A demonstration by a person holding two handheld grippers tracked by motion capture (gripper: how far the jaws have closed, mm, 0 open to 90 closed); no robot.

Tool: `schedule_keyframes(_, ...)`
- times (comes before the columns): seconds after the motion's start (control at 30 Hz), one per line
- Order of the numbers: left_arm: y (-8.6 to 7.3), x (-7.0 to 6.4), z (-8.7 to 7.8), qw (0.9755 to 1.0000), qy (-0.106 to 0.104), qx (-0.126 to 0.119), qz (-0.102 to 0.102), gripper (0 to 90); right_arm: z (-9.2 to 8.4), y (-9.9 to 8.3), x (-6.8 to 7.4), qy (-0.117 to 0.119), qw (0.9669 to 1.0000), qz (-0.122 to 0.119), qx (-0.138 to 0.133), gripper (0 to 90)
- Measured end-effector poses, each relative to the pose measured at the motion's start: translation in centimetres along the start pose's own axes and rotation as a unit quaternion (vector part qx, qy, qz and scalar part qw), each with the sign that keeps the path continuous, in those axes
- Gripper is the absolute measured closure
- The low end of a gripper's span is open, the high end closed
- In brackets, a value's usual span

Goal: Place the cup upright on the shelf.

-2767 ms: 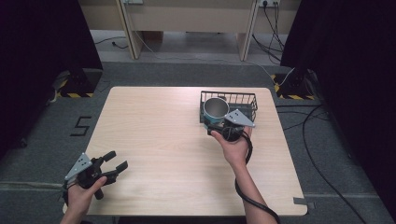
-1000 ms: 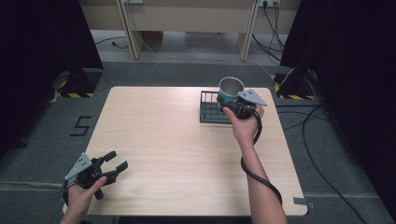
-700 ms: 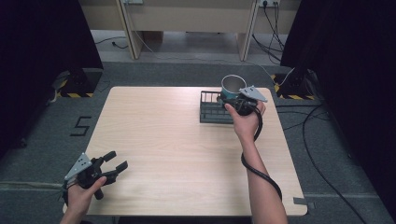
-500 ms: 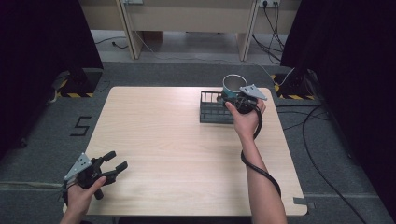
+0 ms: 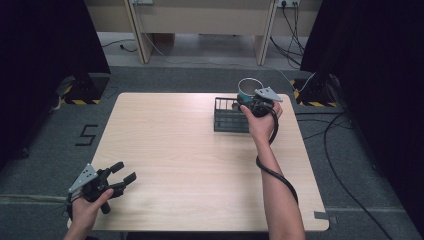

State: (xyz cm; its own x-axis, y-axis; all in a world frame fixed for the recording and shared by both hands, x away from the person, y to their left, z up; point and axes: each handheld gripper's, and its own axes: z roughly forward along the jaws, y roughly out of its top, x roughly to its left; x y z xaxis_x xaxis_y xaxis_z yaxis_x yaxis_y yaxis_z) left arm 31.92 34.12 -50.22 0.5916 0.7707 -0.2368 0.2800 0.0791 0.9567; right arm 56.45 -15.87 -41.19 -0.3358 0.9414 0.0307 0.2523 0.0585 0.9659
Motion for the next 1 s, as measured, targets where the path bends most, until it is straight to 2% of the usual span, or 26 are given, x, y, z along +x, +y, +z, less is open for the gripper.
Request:
schedule_keyframes(0.43, 0.0, 0.0, 0.0, 1.0000, -0.002, -0.001, 0.000, 22.7, 1.5, -0.9, -0.3, -0.011, 0.9997, 0.013, 0.016, 18.2)
schedule_keyframes(1.0, 0.0, -0.1, 0.0, 1.0000, -0.003, -0.001, -0.001, 22.7, 2.3, -2.1, -0.2, -0.013, 0.9991, 0.014, 0.037, 18.1)
